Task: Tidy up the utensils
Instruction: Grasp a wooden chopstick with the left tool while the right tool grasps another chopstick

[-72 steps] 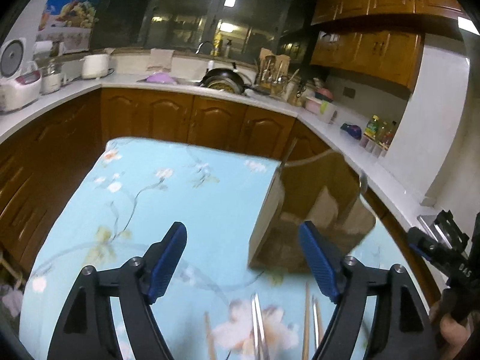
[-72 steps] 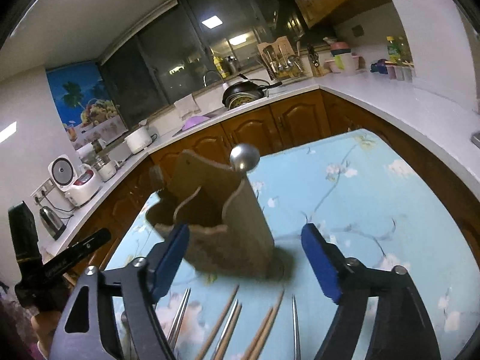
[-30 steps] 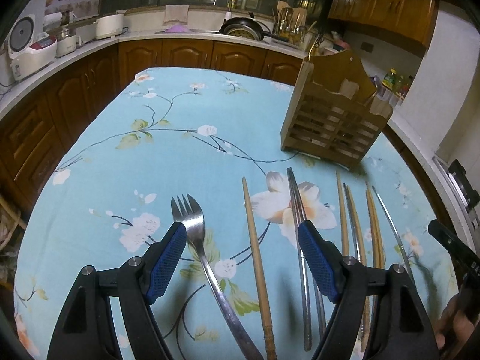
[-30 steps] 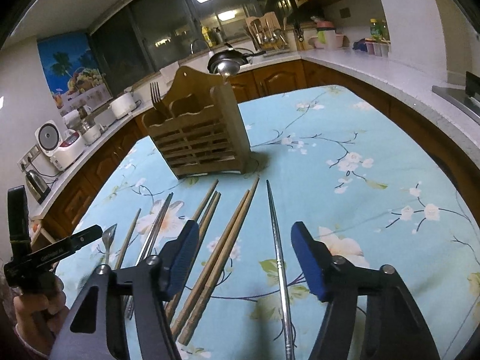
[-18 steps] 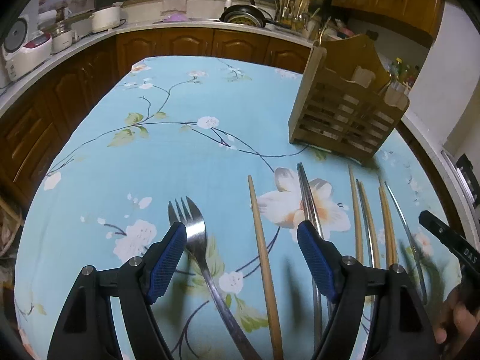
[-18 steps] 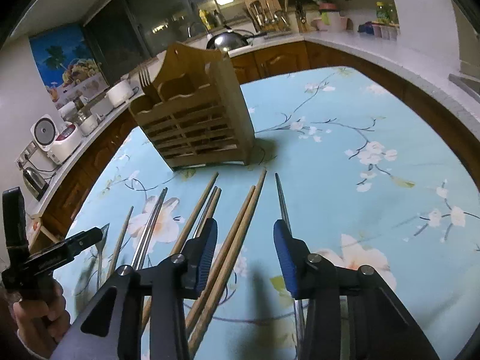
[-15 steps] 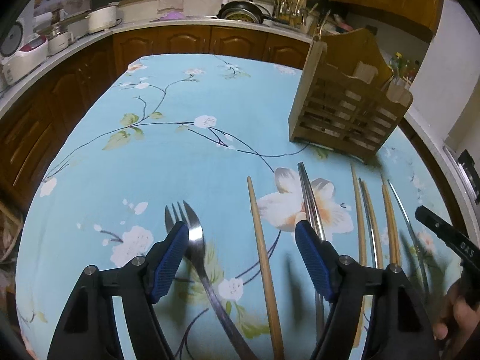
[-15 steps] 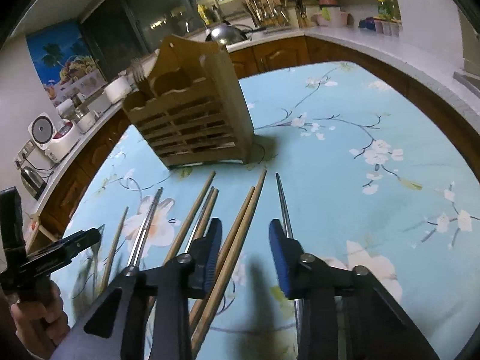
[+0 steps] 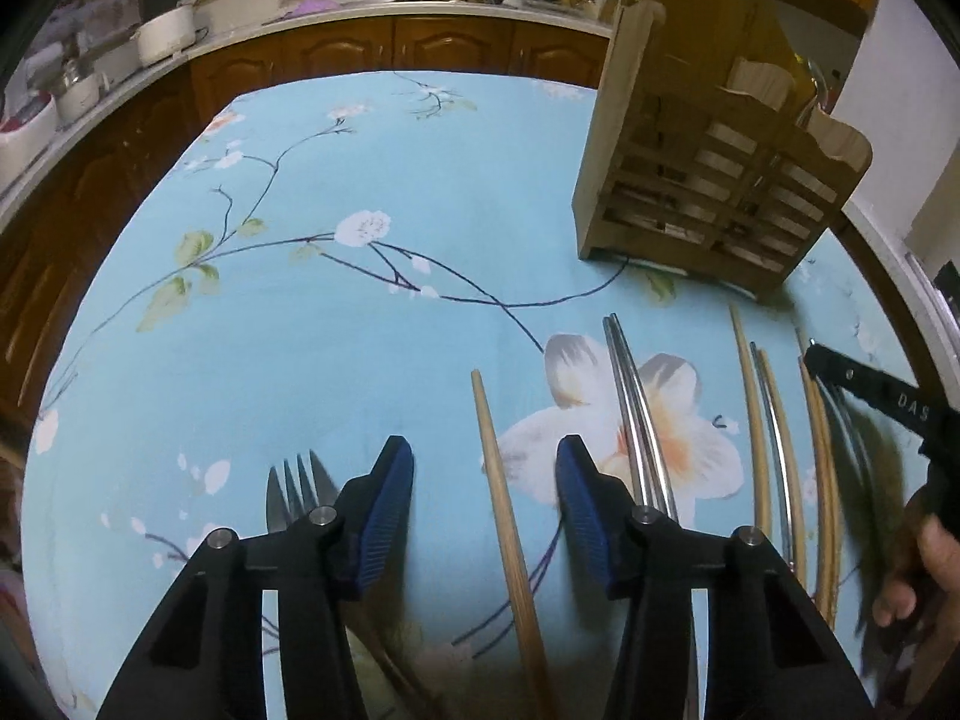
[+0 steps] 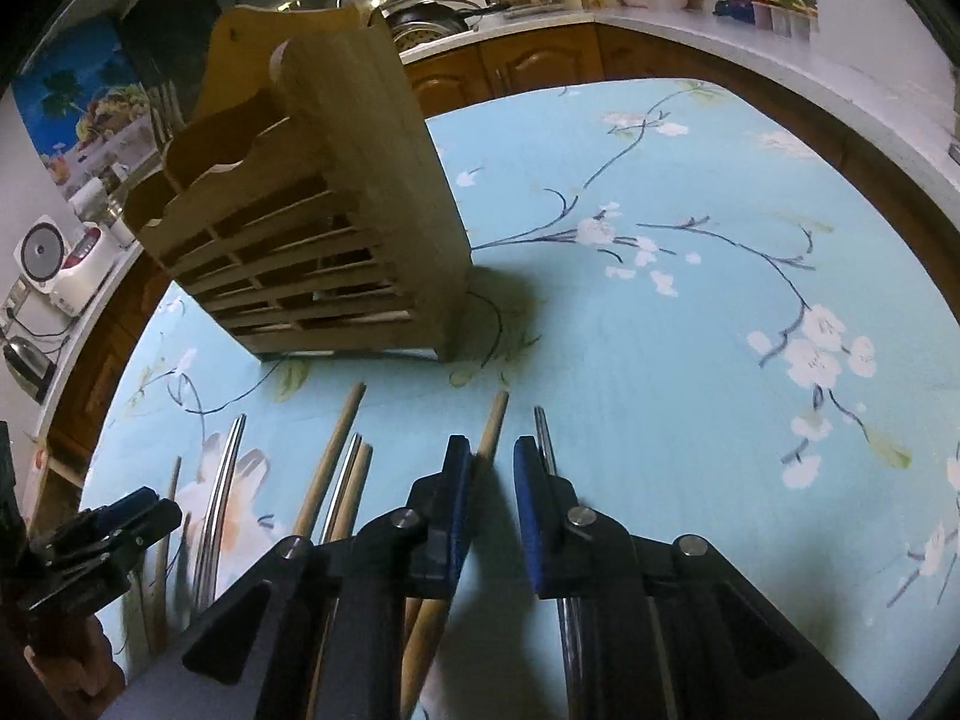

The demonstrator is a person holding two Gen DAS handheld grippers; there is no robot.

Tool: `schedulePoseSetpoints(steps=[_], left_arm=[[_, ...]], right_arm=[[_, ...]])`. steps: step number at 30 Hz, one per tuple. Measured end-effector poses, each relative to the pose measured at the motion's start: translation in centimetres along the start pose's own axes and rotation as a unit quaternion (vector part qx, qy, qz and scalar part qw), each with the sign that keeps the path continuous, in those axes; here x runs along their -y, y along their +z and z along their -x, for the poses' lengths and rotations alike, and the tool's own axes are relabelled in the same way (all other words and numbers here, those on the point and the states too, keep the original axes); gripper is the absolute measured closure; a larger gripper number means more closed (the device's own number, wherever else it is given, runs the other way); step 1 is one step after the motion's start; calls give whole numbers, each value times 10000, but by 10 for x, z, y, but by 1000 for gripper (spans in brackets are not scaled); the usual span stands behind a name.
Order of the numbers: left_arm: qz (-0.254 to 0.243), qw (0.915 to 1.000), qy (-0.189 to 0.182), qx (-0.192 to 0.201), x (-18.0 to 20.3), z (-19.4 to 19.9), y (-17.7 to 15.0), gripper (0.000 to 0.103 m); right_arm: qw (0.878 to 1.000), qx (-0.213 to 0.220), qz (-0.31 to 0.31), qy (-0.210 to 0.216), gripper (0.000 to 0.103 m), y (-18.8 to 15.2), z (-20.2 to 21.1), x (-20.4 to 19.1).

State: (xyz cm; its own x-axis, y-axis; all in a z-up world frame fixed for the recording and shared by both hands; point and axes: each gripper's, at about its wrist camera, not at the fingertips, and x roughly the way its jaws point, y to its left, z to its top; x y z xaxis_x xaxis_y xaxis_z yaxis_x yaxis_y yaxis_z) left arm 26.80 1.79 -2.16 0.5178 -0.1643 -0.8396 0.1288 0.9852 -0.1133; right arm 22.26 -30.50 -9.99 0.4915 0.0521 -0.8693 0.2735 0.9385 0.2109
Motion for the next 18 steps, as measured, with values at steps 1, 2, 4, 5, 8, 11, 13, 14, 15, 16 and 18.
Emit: schedulePoseSetpoints(steps=[1,2,4,5,8,11,13,14,15,16,18], left_arm=[[-15,10000,18,2,1,-1,1,54],[-51,10000,43,8,2,-3,2,55],[-150,9998,145,18,5,-5,3,64],[-236,9994,241,28,8,-6,3,67],[-407,9988,266,100,13,-9,2,80],[-375,9991,165,103,13,-8,2,97],[-249,9997,4,77,8,-7,2,100],[-191,9998,-74,60,5,-5,2,100],[-121,9998,-160,69,2,-3,2,100],[-51,9996,-258,88,-1,1,2,100],[95,9988,-447,156,-7,11,1,100]], right_arm=[[10000,-13,49,-33,88,2,-2,-2],[9999,-21,96,-57,87,4,-4,-3],[9998,-13,170,-97,87,6,-7,-5],[9997,-6,223,-130,87,7,-8,-7],[9988,44,403,-275,89,8,-11,-12],[9979,98,504,-382,95,5,-10,-15],[9992,69,338,-180,97,6,-8,-10],[9996,68,254,-97,98,6,-7,-8],[9998,109,178,1,98,5,-2,-6],[9998,146,149,57,98,5,2,-6],[9993,260,68,240,98,4,17,-5]])
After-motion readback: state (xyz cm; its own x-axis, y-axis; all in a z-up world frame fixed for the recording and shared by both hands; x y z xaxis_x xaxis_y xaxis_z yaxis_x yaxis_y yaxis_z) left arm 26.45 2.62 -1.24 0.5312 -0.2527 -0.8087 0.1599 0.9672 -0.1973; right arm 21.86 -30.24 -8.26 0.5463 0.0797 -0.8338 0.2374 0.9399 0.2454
